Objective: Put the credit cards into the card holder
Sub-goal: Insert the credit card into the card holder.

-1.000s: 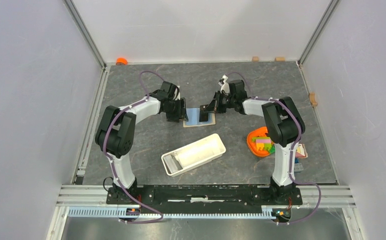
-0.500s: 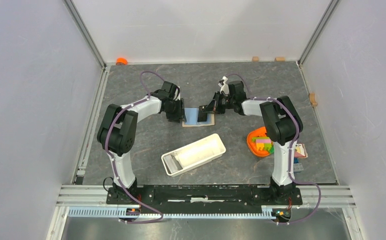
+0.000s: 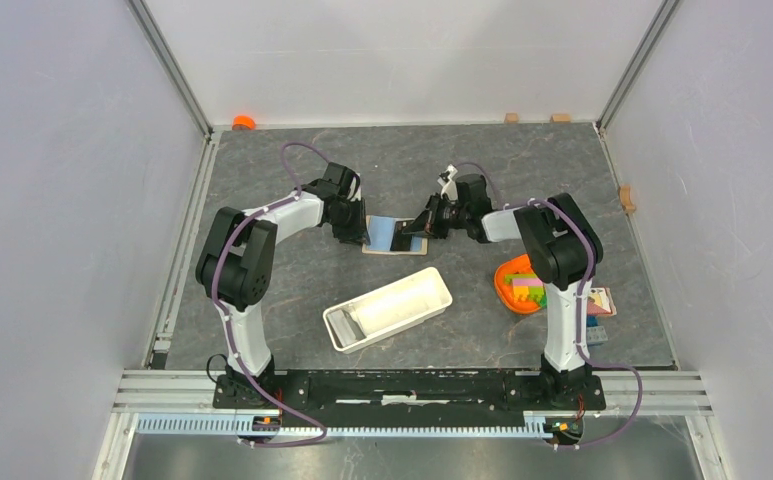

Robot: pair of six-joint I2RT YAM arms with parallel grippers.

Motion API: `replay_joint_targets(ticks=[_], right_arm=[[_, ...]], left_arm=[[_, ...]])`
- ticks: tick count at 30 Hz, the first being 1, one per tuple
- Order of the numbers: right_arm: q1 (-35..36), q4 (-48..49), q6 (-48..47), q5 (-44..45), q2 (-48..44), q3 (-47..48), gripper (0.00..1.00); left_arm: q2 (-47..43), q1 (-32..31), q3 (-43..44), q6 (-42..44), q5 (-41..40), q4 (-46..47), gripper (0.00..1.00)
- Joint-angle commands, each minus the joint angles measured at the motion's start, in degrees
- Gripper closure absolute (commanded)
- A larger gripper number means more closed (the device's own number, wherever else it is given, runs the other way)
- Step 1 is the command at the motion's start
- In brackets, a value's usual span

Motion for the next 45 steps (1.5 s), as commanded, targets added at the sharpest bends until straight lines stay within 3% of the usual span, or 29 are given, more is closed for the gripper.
replay_joint_targets(ticks=[1,45], right_arm=[[0.4,6.4,4.8,2.0,-2.0,-2.8,1.0],[0.0,-7.6,-6.6,11.9,-1.6,4.6,1.0]], left_arm=[[1.5,-0.1,1.4,2.0,1.0,-0.4,0.71],[1.4,0.8,1.9,2.0,1.4,-0.7,0.72]])
